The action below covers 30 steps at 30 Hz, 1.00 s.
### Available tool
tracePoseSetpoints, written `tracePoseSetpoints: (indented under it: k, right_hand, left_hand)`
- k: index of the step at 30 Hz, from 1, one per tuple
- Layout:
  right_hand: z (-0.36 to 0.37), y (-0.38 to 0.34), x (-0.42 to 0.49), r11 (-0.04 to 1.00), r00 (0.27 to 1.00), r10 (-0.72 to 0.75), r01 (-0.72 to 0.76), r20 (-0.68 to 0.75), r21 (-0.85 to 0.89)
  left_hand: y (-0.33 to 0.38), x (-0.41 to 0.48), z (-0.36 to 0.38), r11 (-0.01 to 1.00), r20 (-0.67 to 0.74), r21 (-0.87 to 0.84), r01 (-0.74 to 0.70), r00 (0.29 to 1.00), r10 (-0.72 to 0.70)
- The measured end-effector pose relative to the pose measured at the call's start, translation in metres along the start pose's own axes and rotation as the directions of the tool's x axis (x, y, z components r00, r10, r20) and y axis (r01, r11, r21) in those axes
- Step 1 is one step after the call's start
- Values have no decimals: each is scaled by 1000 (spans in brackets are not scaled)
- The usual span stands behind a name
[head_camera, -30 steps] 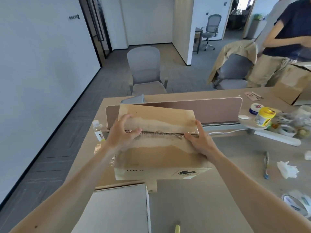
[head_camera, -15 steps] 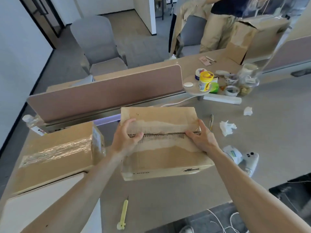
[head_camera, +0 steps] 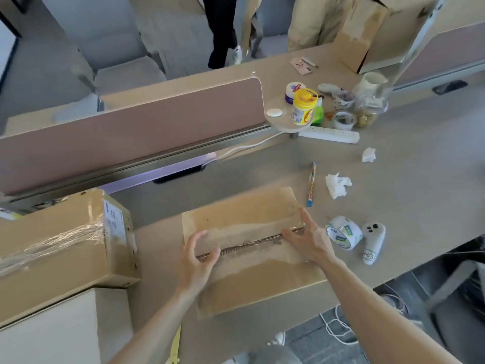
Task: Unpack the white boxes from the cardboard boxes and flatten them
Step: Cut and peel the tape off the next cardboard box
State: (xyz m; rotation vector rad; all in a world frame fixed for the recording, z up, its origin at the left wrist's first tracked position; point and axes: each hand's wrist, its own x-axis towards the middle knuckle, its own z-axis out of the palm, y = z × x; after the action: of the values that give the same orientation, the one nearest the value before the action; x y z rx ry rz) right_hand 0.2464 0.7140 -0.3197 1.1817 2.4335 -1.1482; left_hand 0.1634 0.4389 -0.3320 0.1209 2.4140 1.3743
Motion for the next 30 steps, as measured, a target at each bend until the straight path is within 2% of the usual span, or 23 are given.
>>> tracePoseSetpoints:
  k: [4,6,10,12,15,18,21,23,26,30]
  right_hand:
    - [6,-5,6,997,1000,-4,4,11,-72]
    - [7,-8,7,991,998,-55,50,-39,-122]
    - [14,-20,3,886,933,-344,285,-107,-367]
    - [20,-37,6,834,895,-443,390,-52,-390]
    - [35,-68,15,776,863,-492,493,113,-393]
    - [52,-97,17,699,796,-558,604,235,-384]
    - [71,-111,16,625,740,-569,672,358,-397]
    - [79,-110,15,605,738,-561,674,374,-423]
    - [81,-105,17,548,696,-627,713,348,-438]
    - [81,-97,17,517,659,-636,750,401,-412]
  left_hand:
    - [-11,5,2,1000,-6,7,-24,1000,24]
    - [-13,6,5,999,-2,-28,-42,999,42]
    - [-20,9,8,997,24,-76,-32,999,34]
    - [-18,9,7,997,15,-69,-36,999,37]
    - [-17,7,7,996,-13,-88,-22,1000,21]
    - [-17,0,8,997,-66,-73,7,998,-12]
    - [-22,-10,10,983,-89,-172,57,993,-74]
    - [-21,-15,11,977,-78,-196,83,992,-100]
    - [-20,-29,10,971,-107,-213,107,985,-132]
    - [-30,-56,3,929,-98,-346,130,980,-174]
